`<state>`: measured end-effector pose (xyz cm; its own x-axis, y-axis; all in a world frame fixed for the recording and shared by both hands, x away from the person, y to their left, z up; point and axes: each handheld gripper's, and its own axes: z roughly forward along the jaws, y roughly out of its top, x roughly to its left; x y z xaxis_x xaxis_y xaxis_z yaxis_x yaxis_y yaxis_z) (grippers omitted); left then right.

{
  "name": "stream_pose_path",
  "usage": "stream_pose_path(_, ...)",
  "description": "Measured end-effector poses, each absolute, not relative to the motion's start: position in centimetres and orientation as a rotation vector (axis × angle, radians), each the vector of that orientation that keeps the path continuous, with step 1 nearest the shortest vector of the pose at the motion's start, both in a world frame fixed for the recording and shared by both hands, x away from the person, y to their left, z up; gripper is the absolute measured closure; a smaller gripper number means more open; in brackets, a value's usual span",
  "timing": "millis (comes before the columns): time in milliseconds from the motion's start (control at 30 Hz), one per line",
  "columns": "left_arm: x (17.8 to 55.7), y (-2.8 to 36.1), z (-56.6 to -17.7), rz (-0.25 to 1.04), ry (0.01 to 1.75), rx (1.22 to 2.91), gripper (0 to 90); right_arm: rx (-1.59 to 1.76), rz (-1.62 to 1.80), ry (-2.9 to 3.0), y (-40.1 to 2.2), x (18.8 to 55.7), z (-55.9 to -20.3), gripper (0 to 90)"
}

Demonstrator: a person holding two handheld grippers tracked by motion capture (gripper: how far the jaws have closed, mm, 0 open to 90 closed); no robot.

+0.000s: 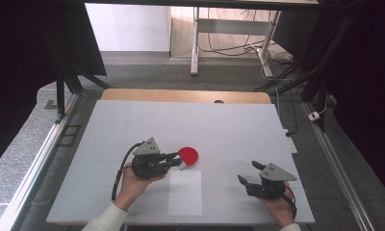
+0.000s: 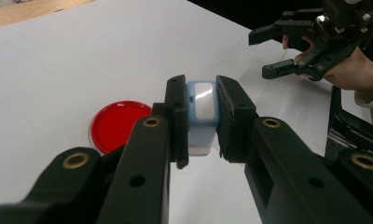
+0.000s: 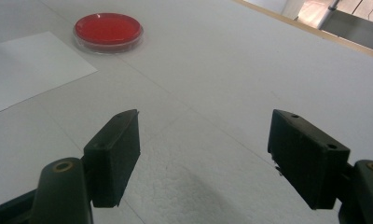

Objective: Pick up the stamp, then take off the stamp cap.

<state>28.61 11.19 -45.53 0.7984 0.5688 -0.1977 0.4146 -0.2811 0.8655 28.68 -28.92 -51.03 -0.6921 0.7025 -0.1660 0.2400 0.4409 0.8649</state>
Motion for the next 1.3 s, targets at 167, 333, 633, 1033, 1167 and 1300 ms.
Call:
stream_pose_path(167, 28.6, 11.5, -45.5, 0.185, 0.762, 1.900, 75.3, 0.782, 1.188, 2.182, -28.9, 28.5, -51.0, 24.9)
stream_pose_path(333, 28.6, 11.5, -45.6, 0.186, 0.765, 1.903, 75.4, 0.784, 1.195, 2.182, -28.8, 28.6, -51.0, 24.8)
stream_pose_path(633, 28.7, 11.2, -45.7, 0.190, 0.766, 1.908, 75.3, 0.793, 1.203, 2.166, -28.7, 28.5, -50.9, 24.7)
stream_pose_path(1033, 28.8, 10.8, -45.9, 0.184, 0.764, 1.914, 75.4, 0.789, 1.236, 2.168, -27.9, 28.3, -50.6, 25.6)
stream_pose_path(1167, 28.8, 10.8, -45.9, 0.185, 0.768, 1.912, 75.3, 0.794, 1.244, 2.166, -27.5, 28.2, -50.3, 25.9)
stream_pose_path(1300, 28.8, 10.7, -45.9, 0.184, 0.766, 1.911, 75.3, 0.799, 1.249, 2.164, -26.8, 28.1, -50.2, 25.9)
